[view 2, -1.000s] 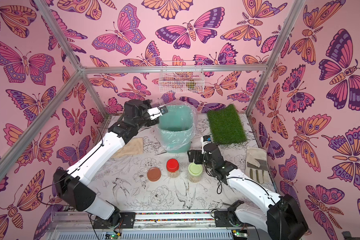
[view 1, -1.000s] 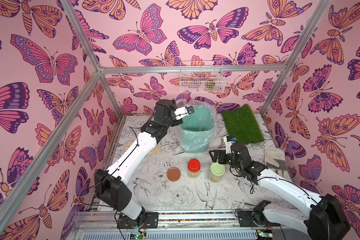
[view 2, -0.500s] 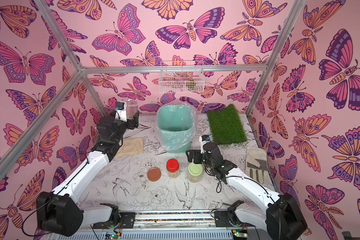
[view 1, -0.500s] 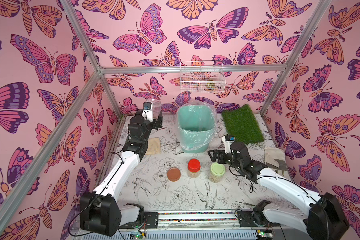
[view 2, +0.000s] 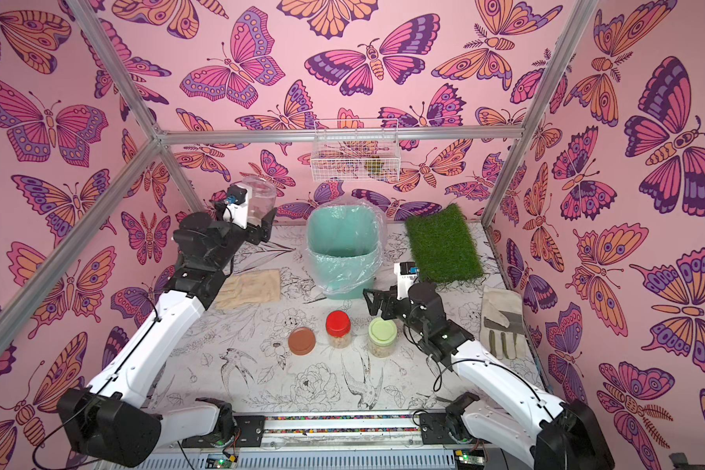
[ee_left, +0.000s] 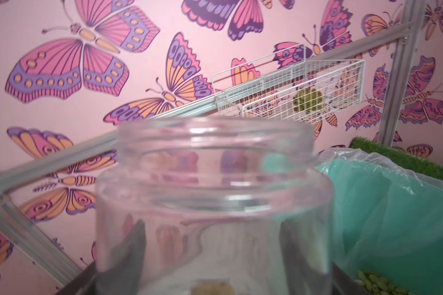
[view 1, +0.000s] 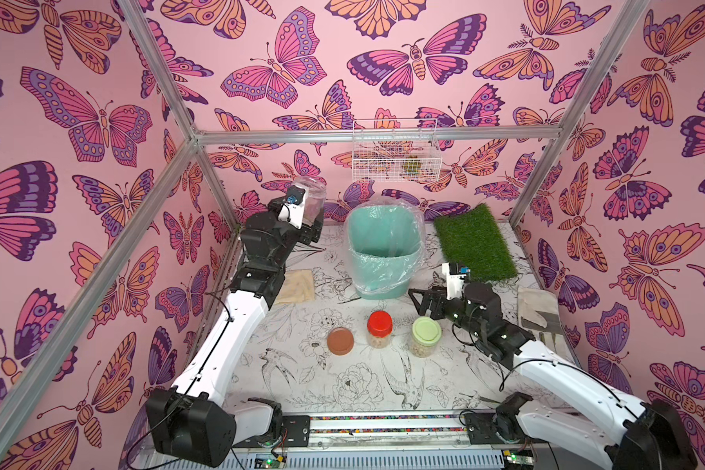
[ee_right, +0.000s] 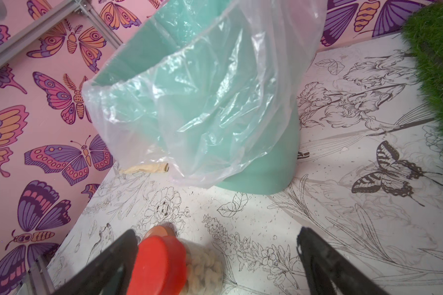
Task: Empty moldy peanuts from jars
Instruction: Pour the moldy peanuts from the jar into the trash bin.
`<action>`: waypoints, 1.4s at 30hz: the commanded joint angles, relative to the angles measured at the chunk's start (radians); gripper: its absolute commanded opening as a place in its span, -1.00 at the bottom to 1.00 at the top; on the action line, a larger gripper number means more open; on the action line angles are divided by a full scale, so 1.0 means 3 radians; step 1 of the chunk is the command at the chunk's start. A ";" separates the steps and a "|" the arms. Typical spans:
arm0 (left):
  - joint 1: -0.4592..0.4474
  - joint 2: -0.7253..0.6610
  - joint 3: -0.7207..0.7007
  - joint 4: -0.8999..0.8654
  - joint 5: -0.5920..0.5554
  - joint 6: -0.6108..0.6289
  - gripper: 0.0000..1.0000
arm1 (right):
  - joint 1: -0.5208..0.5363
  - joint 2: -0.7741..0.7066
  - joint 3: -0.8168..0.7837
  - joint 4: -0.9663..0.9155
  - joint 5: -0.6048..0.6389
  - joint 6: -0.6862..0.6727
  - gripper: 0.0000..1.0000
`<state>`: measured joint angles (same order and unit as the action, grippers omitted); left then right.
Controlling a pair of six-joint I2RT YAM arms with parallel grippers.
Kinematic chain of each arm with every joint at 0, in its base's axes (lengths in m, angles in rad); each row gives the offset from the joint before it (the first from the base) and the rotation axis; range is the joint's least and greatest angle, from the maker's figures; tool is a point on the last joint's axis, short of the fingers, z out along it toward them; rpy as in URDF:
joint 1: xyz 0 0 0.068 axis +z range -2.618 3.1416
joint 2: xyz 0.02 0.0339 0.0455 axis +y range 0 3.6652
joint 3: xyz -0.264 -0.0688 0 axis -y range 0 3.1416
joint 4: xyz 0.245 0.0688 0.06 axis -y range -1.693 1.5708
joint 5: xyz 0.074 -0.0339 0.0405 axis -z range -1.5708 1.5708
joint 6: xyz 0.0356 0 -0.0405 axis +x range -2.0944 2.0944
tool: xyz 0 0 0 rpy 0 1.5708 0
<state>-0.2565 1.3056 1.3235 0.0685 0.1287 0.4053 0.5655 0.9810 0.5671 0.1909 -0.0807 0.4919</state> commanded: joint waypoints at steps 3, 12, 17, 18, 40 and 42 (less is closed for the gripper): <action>-0.0442 0.0340 0.0860 -0.1280 -0.0049 0.2180 -1.00 | 0.0026 -0.0207 -0.0122 0.0394 -0.0098 -0.0250 0.98; -0.1098 0.1452 0.2121 -0.1930 -0.1615 0.5343 -1.00 | 0.0025 -0.0200 -0.0167 0.0448 -0.0007 -0.0309 0.98; -0.1168 0.1705 0.2436 -0.1942 -0.1476 0.5479 -1.00 | 0.0022 -0.0121 -0.0148 0.0478 -0.0004 -0.0353 0.98; -0.1178 0.1717 0.2440 -0.1951 -0.1437 0.5452 -1.00 | 0.0026 -0.0115 -0.0144 0.0495 -0.0012 -0.0373 0.98; -0.1192 0.1671 0.2262 -0.1997 -0.1401 0.5211 -1.00 | 0.0023 0.0089 -0.0069 0.0767 -0.0280 -0.0476 0.98; -0.1174 0.1654 0.2256 -0.1992 -0.1370 0.5046 -1.00 | 0.0026 0.0109 -0.0046 0.0773 -0.0314 -0.0485 0.98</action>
<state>-0.6155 1.8587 2.0083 -0.5732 -0.2817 1.9835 0.5655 1.0058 0.5205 0.3908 -0.1444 0.3645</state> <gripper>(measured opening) 0.876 0.992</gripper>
